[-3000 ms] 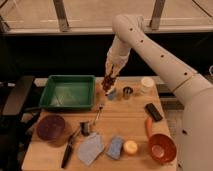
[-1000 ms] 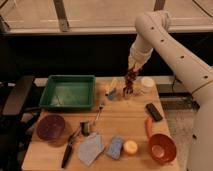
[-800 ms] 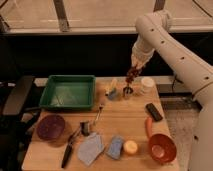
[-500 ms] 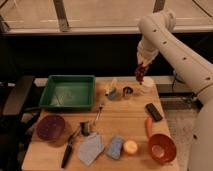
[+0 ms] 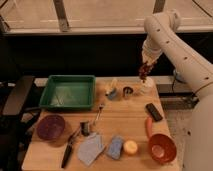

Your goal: Place grapes in paper cup

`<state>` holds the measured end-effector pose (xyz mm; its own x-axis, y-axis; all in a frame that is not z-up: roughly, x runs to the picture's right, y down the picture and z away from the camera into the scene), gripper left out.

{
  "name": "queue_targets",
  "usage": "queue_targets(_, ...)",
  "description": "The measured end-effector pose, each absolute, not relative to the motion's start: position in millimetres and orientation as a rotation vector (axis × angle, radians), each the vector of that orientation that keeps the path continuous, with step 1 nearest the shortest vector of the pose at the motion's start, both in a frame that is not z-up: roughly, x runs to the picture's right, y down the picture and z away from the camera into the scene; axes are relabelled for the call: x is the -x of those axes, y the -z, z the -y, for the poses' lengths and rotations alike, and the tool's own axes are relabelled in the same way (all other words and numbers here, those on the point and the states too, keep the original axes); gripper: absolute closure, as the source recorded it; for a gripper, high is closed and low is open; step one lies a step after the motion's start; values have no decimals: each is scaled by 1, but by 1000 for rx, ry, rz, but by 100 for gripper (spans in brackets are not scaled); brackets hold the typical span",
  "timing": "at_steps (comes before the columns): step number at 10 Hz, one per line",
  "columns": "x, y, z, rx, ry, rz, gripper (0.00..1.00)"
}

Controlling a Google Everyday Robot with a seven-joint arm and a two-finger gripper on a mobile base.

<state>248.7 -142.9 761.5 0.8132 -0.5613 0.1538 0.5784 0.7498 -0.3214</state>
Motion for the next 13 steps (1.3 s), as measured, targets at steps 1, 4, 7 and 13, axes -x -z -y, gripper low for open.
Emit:
queue_targets(1,-255,-764,145,364,603,49,100)
queue_targets(4,-276,-771,148,364,556,53,100)
queue_targets(7,-279,-777,146,344,535,109,100)
queue_targets(13,-255,-767,142,282,582,232,100)
